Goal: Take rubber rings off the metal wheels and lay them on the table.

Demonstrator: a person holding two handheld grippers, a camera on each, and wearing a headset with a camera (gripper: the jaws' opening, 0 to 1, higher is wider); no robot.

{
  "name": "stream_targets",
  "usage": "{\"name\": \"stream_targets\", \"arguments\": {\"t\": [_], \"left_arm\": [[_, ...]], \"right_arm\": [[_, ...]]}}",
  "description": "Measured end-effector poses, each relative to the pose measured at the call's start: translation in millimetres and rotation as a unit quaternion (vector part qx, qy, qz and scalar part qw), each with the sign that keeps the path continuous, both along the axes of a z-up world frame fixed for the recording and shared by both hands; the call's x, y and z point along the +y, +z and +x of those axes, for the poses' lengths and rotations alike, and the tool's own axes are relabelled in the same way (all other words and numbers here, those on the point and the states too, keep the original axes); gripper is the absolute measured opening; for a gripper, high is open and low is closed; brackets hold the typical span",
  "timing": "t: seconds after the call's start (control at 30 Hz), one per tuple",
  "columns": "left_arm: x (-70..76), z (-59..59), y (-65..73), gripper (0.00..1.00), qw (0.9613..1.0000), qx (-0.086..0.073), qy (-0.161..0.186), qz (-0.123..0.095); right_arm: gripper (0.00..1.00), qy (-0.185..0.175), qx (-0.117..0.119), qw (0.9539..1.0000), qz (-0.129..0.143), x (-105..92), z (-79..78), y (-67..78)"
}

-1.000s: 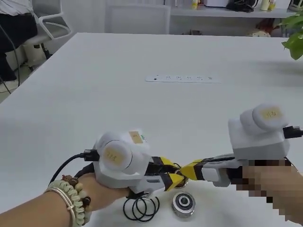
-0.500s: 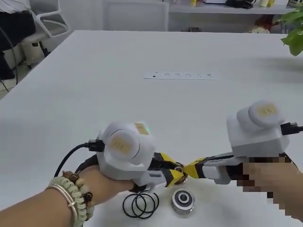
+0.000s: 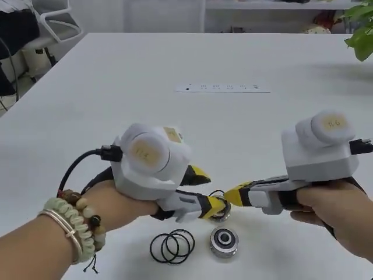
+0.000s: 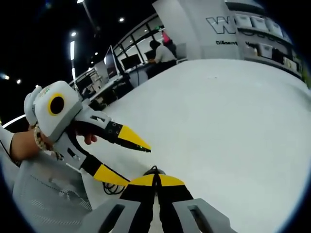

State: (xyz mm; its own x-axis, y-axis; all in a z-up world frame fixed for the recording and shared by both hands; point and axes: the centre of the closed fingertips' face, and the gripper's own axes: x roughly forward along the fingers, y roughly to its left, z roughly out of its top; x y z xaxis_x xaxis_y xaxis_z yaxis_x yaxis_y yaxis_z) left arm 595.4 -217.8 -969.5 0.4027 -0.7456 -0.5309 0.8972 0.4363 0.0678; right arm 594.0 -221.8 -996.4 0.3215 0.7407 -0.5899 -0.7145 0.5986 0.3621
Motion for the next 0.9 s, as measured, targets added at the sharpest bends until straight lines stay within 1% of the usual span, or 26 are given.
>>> {"name": "stream_targets", "arguments": {"t": [0.07, 0.13, 0.17, 0.2, 0.23, 0.27, 0.33, 0.43, 0.47, 0.53, 0.57, 0.67, 0.73, 0.8, 0.83, 0.9], "left_arm": [[0.2, -0.6, 6.7, 0.33, 1.0, 0.0, 0.002, -0.006], [-2.0, -3.2, 17.1, 0.34, 0.9998, -0.005, -0.006, -0.016], [-3.9, -5.4, 24.0, 0.35, 0.9995, -0.004, -0.012, -0.029], [-5.1, -6.1, 28.9, 0.35, 0.9991, -0.002, -0.012, -0.04], [-5.9, -8.7, 35.1, 0.36, 0.9985, 0.007, -0.012, -0.054], [-5.2, -10.7, 38.4, 0.37, 0.9982, 0.01, -0.017, -0.057], [-1.4, -11.6, 44.7, 0.38, 0.9982, 0.009, -0.016, -0.057], [9.7, -11.3, 59.0, 0.41, 0.9982, -0.004, -0.006, -0.06], [12.5, -11.5, 62.3, 0.42, 0.9981, -0.006, -0.002, -0.062], [19.3, -14.4, 69.0, 0.45, 0.9978, -0.004, 0.002, -0.066], [22.4, -15.9, 71.9, 0.47, 0.9977, -0.007, 0.005, -0.067], [35.9, -21.1, 84.1, 0.5, 0.9972, -0.023, 0.013, -0.071], [45.5, -25.1, 90.2, 0.53, 0.9969, -0.028, 0.019, -0.072], [54.5, -29.1, 93.2, 0.56, 0.9969, -0.033, 0.024, -0.067], [61.9, -31.9, 94.2, 0.57, 0.9969, -0.038, 0.029, -0.063], [73.4, -36.9, 93.6, 0.6, 0.997, -0.04, 0.038, -0.054]], "right_arm": [[0.0, 0.001, 0.0, 1.0, 0.002, 1.4, -0.9, 1.2], [0.0, 0.002, -0.001, 1.0, 0.004, 2.4, -1.5, 2.2], [0.0, 0.003, -0.001, 1.0, 0.004, 2.6, -1.6, 2.4], [0.0, 0.003, 0.0, 1.0, 0.005, 3.0, -1.9, 2.7], [0.0, 0.003, 0.0, 1.0, 0.005, 3.4, -2.1, 3.0], [0.0, 0.003, 0.0, 1.0, 0.006, 3.7, -2.0, 3.1], [0.0, 0.005, 0.0, 1.0, 0.008, 4.7, -1.9, 3.6], [0.0, 0.007, 0.0, 0.9999, 0.011, 6.6, -2.3, 4.7], [0.0, 0.008, 0.0, 0.9999, 0.012, 7.3, -2.7, 4.9], [0.0, 0.011, 0.0, 0.9998, 0.015, 9.4, -3.7, 6.2], [0.0, 0.012, -0.001, 0.9998, 0.018, 10.9, -4.4, 8.0], [0.0, 0.013, -0.002, 0.9994, 0.031, 14.4, -4.6, 14.1], [0.0, 0.014, -0.001, 0.9991, 0.04, 17.1, -5.3, 17.5], [0.0, 0.017, 0.0, 0.9987, 0.047, 19.9, -7.3, 19.7], [0.0, 0.019, 0.001, 0.9986, 0.049, 21.2, -8.3, 20.6], [0.0, 0.023, 0.002, 0.9982, 0.056, 24.2, -10.5, 22.7]]}}
